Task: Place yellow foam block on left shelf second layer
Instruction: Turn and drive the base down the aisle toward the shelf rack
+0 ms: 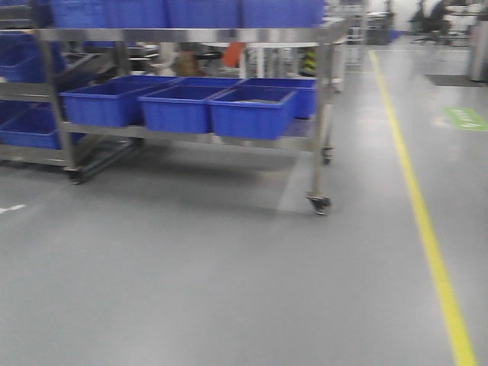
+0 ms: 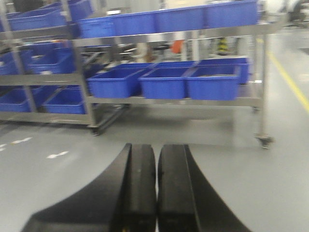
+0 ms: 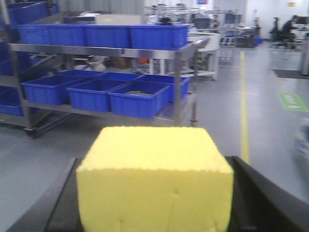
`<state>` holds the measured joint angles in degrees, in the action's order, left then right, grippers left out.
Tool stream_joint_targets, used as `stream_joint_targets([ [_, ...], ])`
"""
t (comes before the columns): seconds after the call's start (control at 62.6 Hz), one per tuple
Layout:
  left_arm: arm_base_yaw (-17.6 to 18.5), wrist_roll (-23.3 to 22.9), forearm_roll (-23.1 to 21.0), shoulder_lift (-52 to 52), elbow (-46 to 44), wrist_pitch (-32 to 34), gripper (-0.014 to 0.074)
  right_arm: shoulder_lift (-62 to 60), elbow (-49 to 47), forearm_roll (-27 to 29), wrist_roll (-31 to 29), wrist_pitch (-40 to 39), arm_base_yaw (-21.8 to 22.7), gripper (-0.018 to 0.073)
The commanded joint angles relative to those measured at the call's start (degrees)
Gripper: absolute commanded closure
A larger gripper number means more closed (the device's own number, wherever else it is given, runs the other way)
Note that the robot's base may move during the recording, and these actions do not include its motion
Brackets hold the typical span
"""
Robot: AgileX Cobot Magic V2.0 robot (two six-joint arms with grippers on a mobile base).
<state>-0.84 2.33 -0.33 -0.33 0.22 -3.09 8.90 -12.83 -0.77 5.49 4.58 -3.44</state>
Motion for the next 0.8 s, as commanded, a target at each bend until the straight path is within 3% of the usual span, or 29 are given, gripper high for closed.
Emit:
stream_joint_targets([
  [0.0, -0.07, -0.22, -0.29, -1.17, 1.4, 4.73, 0.0472, 0.54, -1.71, 0.07, -0.34, -5.28, 0.37, 0.0105],
  [0.783, -0.07, -0.22, -0.29, -1.17, 1.4, 4.73, 0.0472, 0.54, -1.71, 0.07, -0.34, -5.28, 0.37, 0.0105],
])
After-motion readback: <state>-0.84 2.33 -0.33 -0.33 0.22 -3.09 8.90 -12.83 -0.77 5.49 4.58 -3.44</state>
